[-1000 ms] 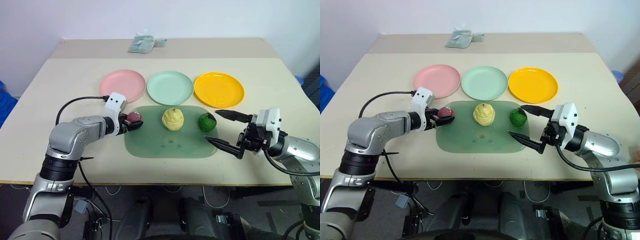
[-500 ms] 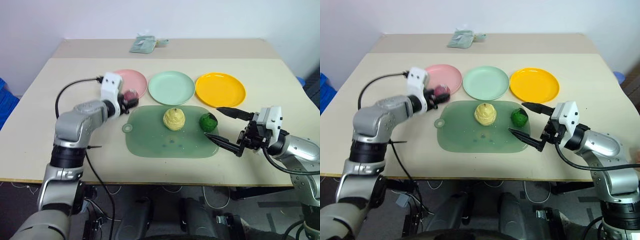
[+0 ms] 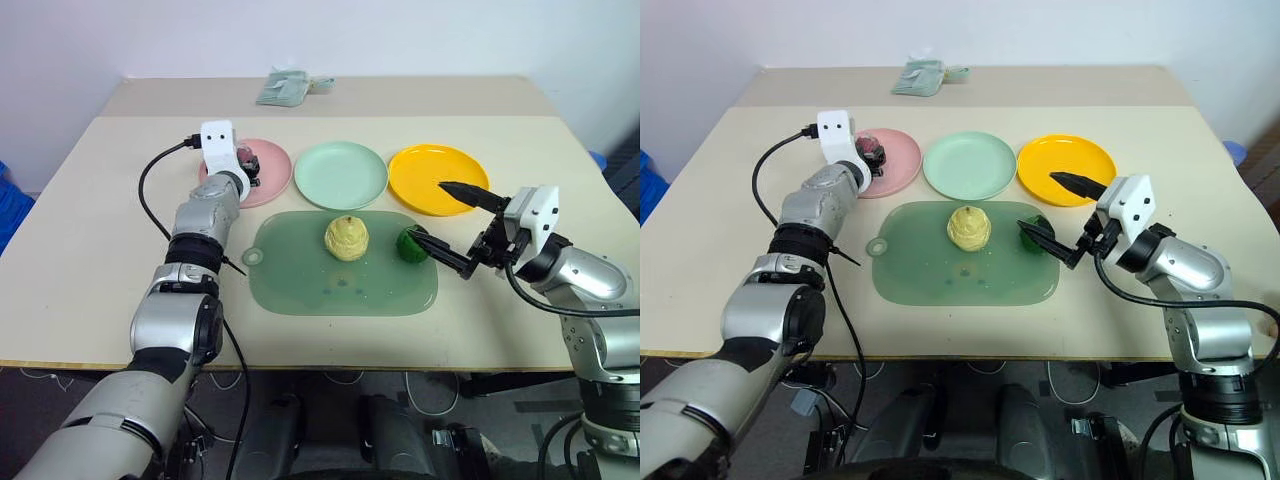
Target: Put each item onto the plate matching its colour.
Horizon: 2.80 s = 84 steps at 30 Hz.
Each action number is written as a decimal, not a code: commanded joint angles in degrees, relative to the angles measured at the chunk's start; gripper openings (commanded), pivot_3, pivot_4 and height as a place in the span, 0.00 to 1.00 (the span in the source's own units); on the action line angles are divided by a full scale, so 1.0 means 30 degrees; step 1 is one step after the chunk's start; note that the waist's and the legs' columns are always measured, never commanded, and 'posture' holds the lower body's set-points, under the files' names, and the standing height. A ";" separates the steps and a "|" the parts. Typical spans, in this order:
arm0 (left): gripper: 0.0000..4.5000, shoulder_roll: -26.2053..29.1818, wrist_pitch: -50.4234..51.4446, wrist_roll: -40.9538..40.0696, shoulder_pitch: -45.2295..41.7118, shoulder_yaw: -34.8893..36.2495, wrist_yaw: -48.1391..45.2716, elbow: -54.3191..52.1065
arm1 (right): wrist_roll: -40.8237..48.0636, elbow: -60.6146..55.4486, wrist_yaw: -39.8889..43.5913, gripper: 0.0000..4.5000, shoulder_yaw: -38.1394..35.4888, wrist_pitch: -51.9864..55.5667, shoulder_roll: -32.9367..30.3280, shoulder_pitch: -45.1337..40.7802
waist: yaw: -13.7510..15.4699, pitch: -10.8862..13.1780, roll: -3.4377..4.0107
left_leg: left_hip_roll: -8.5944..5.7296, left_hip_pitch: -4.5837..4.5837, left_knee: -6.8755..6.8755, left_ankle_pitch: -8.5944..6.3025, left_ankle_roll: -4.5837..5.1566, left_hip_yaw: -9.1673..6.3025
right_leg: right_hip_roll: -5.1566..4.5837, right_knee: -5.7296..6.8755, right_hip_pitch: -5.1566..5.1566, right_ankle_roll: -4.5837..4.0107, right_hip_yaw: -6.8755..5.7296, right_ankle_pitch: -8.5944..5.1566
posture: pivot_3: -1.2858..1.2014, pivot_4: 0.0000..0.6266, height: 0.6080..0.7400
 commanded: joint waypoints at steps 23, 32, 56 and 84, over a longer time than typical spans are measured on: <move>1.00 0.7269 0.4188 -0.8001 1.5231 0.1467 -1.5879 -2.4827 | -0.0414 0.0633 0.0174 1.00 0.2534 0.0170 0.1481 -0.1567 | -0.0487 -0.0015 0.0044 | 0.0048 -0.0008 0.0050 -0.0030 0.0017 0.0028 | 0.0031 0.0017 -0.0019 -0.0039 0.0074 0.0043 | 0.52 0.24 1.00; 1.00 1.0687 0.2163 -1.0250 2.1636 0.4622 -2.3980 -2.5243 | -0.2157 0.2727 -0.1110 1.00 0.5386 0.1777 0.3749 -0.4499 | -0.0442 -0.0016 0.0052 | 0.0058 -0.0008 0.0043 -0.0034 0.0018 0.0027 | 0.0028 -0.0019 -0.0014 -0.0130 0.0073 -0.0006 | 0.52 0.24 1.00; 1.00 1.1389 0.0724 -1.0363 2.4868 0.6400 -2.5624 -2.6768 | -0.3492 0.8209 0.0994 1.00 0.6450 0.1849 0.5018 -0.6667 | -0.0508 -0.0012 0.0056 | 0.0067 -0.0004 -0.0032 -0.0034 0.0016 0.0032 | 0.0034 -0.0028 -0.0046 -0.0137 0.0072 -0.0010 | 0.52 0.24 1.00; 1.00 0.9218 0.3529 -1.1622 2.1452 0.2717 -1.8713 -3.0023 | -0.5618 2.0650 -0.3199 0.57 0.2275 -0.4220 0.4405 -1.5006 | -0.0528 -0.0009 0.0055 | 0.0060 0.0032 -0.0170 0.0002 -0.0035 0.0044 | 0.0046 -0.0033 -0.0081 -0.0100 0.0074 0.0030 | 0.52 0.24 1.00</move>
